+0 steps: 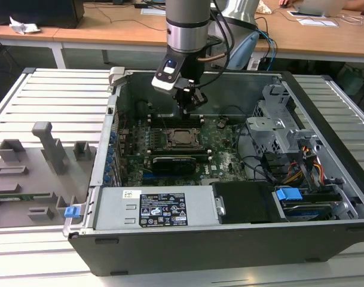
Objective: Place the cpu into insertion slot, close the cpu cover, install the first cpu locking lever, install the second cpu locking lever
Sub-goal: 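Install the first cpu locking lever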
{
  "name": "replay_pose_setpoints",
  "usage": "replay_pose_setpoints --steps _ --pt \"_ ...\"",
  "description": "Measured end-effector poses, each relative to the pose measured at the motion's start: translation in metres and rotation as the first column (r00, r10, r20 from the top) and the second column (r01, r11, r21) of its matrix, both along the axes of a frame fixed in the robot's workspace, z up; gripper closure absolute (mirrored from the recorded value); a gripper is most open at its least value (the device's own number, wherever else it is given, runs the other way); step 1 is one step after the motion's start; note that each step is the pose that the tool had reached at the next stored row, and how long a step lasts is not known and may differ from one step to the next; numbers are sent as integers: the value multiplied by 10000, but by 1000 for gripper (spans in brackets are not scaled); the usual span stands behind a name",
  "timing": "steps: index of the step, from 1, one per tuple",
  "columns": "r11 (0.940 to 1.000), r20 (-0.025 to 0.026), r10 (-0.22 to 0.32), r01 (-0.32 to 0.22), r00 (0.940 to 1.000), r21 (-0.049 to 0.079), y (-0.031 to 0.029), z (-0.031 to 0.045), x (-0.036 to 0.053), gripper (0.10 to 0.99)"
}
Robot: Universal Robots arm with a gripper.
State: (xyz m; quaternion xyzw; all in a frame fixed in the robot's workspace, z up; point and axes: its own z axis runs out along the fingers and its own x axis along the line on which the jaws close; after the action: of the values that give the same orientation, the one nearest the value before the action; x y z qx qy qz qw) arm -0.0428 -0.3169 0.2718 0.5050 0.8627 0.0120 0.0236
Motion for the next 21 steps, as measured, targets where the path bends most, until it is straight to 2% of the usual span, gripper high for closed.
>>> replay_pose_setpoints --steps 1,3,6,8,14,17,20,21 --pt "9999 -41 165 -165 9999 0 0 0 0 980" --pt "9990 -67 437 -437 9990 1 0 -3 -1 980" --pt "9955 -78 952 -953 9954 2 0 -6 -1 980" --pt "9903 -81 1390 -1390 9903 3 0 -8 -1 980" --pt "9728 -84 2317 -2317 9728 2 0 -8 0 980" --pt "9619 -84 2734 -2734 9619 2 0 -8 0 980" --pt "9485 -83 3167 -3167 9485 3 0 -8 0 980" --pt "9409 -84 3387 -3387 9409 2 0 -8 0 980"
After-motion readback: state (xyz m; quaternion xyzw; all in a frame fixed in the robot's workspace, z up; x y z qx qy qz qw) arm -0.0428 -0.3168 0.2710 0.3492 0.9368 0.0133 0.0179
